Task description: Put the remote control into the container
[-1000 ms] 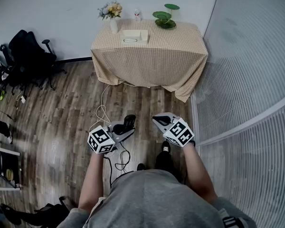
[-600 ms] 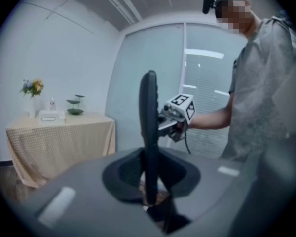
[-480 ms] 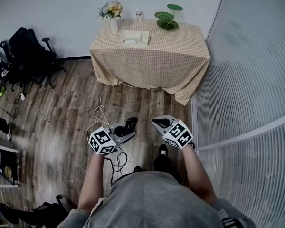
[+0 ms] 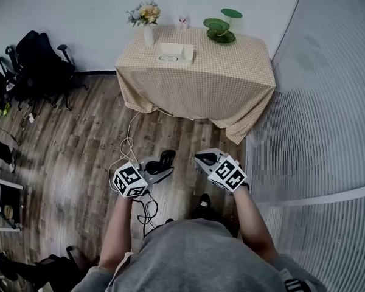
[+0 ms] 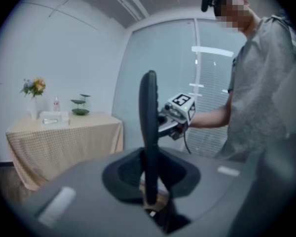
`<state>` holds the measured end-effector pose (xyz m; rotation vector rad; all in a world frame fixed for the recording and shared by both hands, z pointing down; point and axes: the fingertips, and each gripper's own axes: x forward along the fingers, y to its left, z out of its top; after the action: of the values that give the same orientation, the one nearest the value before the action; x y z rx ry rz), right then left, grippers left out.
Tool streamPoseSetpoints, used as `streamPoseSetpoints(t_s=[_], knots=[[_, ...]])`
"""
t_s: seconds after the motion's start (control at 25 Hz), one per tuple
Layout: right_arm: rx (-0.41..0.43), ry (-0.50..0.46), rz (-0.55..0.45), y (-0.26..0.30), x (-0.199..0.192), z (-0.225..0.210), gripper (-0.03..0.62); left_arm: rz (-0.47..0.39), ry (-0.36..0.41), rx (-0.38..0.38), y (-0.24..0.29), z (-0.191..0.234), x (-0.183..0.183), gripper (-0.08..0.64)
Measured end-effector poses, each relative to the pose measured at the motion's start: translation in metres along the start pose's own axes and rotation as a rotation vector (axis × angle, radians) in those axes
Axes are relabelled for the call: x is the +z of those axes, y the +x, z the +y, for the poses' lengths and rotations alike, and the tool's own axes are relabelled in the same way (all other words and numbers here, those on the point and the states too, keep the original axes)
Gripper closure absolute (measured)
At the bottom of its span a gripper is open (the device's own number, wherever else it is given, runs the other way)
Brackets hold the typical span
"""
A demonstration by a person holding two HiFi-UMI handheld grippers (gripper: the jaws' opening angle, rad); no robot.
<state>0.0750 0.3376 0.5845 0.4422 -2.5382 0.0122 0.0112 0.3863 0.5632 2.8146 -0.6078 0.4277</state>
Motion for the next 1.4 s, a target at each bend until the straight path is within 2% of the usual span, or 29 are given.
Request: streamPoseSetpoints(t_s=[0.52,0.92,1.4], knots=[[0.078,-0.046,-0.005,-0.015,-0.008,-0.077,0.574,0.012,-0.011,0.064,0.06,0.033,0.043,0.505],[0.124,-0.057,-0.023,-0.016,-0.012,-0.104,0.574,0.014,-0.044,0.108,0.084,0.041,0.047,0.505],[0.125,-0.049,-0.039,-0.015,-0.016,-0.126,0.574,0.03,-0.019,0.115,0.097,0.062,0.058,0.505]])
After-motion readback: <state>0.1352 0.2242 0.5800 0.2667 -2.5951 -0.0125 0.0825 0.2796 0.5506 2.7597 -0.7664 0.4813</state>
